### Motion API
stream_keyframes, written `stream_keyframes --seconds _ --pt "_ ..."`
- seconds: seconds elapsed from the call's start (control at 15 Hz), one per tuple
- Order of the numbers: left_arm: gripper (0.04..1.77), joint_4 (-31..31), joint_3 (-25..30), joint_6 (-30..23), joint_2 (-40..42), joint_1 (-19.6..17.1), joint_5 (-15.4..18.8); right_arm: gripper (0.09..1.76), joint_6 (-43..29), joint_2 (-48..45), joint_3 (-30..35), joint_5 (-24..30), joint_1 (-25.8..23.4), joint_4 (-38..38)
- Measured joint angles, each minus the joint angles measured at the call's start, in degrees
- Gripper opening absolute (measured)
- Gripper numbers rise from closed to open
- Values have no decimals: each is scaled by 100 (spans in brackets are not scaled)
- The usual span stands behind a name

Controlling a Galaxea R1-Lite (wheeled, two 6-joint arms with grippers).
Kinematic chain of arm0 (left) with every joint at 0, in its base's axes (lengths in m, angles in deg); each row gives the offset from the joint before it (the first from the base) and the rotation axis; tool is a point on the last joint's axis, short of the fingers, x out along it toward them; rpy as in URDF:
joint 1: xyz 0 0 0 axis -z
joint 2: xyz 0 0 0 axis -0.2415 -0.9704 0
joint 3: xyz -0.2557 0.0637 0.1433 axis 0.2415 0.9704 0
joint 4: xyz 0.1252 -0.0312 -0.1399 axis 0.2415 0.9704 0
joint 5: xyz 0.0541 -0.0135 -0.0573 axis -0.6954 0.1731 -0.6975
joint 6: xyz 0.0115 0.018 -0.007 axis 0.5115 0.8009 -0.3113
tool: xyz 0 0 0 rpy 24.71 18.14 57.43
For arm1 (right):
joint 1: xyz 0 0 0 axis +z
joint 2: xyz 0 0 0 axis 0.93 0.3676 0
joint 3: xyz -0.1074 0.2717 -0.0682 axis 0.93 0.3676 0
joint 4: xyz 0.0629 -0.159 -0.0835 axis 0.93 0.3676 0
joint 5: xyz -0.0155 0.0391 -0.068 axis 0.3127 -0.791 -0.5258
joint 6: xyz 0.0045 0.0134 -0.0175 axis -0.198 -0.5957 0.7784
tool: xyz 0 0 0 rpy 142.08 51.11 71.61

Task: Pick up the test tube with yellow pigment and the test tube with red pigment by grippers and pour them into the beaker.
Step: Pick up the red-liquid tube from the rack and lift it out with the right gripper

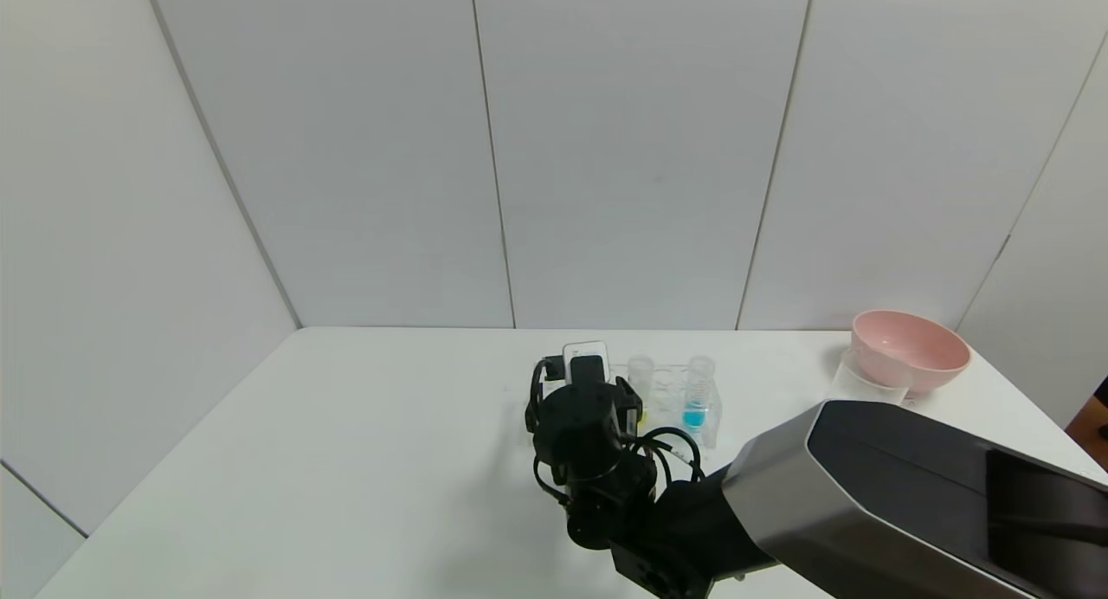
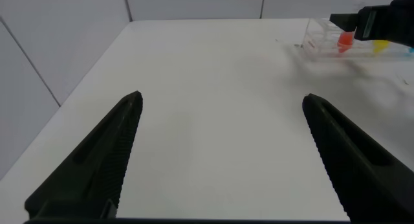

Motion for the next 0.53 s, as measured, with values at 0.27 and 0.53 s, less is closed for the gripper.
stream_keyframes --seconds 0.27,0.53 --pt "176 0 0 0 -2 0 0 162 2 44 -129 185 -66 2" --pt "176 1 0 0 -2 0 0 101 0 77 -133 191 -100 13"
